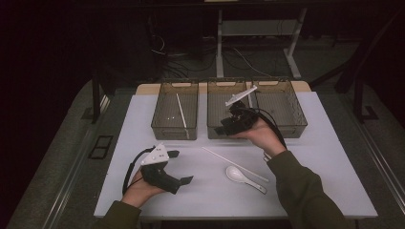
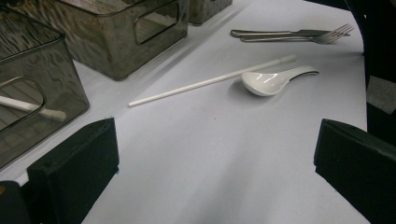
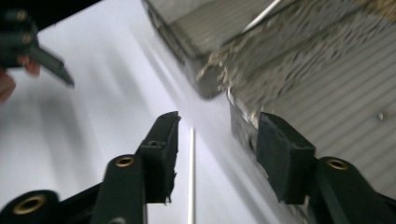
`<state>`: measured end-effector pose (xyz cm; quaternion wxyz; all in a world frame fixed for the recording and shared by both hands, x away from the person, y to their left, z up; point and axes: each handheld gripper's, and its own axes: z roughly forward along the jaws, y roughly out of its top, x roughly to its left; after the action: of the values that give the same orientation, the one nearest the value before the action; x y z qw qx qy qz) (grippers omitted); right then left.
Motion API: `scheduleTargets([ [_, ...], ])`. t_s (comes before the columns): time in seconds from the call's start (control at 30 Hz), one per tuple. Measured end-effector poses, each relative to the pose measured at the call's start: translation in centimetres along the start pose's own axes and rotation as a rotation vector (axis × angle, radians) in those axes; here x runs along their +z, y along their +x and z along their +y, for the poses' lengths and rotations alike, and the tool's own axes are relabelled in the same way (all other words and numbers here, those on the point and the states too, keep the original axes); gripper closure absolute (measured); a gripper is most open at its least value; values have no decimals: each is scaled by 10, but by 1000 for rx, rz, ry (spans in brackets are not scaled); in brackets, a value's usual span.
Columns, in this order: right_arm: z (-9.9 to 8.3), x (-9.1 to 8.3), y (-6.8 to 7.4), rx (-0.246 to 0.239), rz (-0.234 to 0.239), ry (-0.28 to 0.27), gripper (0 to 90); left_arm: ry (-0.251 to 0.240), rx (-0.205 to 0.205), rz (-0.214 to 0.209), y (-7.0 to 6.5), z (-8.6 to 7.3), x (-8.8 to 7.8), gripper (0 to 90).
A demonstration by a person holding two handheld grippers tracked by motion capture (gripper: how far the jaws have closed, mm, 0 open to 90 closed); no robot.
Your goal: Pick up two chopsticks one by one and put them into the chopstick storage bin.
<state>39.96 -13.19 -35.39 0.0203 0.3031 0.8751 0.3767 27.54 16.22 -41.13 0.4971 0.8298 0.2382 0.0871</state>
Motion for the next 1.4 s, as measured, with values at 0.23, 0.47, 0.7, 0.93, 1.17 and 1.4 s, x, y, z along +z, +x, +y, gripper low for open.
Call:
scheduleTargets([
  [0.23, -29, -12, 4, -21, -15, 15, 568, 9, 1, 0, 1, -1, 0, 0],
  [0.47, -56, -18, 6, -33, -12, 42, 627, 12, -5, -1, 1, -1, 1, 0],
  [0.7, -82, -18, 12, -40, 6, 76, 699, 13, -7, -2, 0, -2, 1, 0],
  [0.93, -100, -18, 17, -55, -14, 162, 736, 26, -3, -5, 0, -2, 1, 0],
  [1.17, -101, -12, 18, -110, -33, 282, 767, 25, -3, -5, 0, -2, 2, 0],
  [1.4, -103, -5, 19, -121, -34, 333, 776, 26, -3, -6, 0, -2, 2, 0],
])
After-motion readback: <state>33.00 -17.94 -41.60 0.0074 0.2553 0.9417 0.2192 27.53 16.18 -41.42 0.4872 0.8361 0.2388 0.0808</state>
